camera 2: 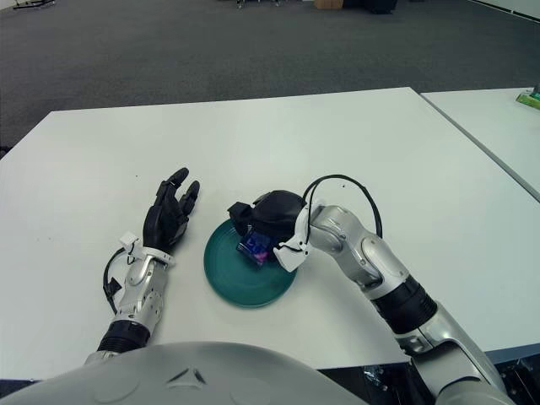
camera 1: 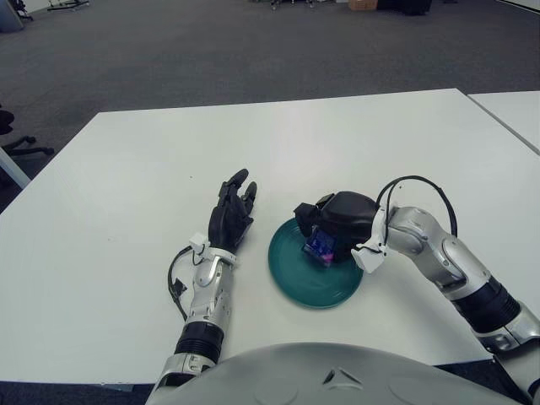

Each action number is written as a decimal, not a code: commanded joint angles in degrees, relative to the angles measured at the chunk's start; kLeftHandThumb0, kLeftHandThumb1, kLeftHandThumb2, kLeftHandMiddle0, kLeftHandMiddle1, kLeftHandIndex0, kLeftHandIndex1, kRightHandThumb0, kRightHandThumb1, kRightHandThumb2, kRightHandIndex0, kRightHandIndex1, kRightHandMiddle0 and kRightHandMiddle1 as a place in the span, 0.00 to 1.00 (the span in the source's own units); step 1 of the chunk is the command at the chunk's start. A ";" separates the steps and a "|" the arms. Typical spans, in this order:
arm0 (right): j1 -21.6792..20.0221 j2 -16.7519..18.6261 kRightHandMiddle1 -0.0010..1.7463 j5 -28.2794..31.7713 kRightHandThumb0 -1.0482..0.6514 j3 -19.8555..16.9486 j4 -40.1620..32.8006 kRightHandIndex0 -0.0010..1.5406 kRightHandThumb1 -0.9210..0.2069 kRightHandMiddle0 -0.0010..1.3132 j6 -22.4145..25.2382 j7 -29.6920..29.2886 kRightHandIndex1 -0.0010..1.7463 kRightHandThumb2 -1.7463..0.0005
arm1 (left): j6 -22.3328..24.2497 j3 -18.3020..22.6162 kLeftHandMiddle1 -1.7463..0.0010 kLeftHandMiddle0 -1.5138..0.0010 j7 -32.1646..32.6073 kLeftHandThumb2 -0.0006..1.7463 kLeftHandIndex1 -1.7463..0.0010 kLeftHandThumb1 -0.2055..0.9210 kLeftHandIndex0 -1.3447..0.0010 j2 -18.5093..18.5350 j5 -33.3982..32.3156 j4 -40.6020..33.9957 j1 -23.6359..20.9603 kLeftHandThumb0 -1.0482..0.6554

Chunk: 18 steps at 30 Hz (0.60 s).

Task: Put the gum into the plate.

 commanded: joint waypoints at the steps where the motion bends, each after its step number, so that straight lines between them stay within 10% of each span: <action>1: 0.09 0.33 0.66 -0.93 0.09 -0.36 -0.35 0.06 0.00 0.02 1.07 -0.18 0.67 0.50 | -0.17 0.02 1.00 0.82 0.51 0.53 0.60 1.00 1.00 -5.12 0.47 4.04 3.01 0.12; 9: 0.72 1.19 0.27 0.84 0.01 -1.08 0.46 0.10 0.00 0.00 1.89 -1.62 0.12 0.42 | -0.19 -0.28 1.00 0.85 0.29 0.55 0.65 1.00 1.00 -3.71 2.47 3.35 3.19 0.09; 18: 2.46 5.11 0.12 5.32 0.00 -2.53 4.10 0.05 0.00 0.00 3.26 -6.30 0.02 0.44 | -1.45 0.04 1.00 0.84 1.03 0.58 0.65 1.00 1.00 -2.84 5.30 3.23 2.78 0.08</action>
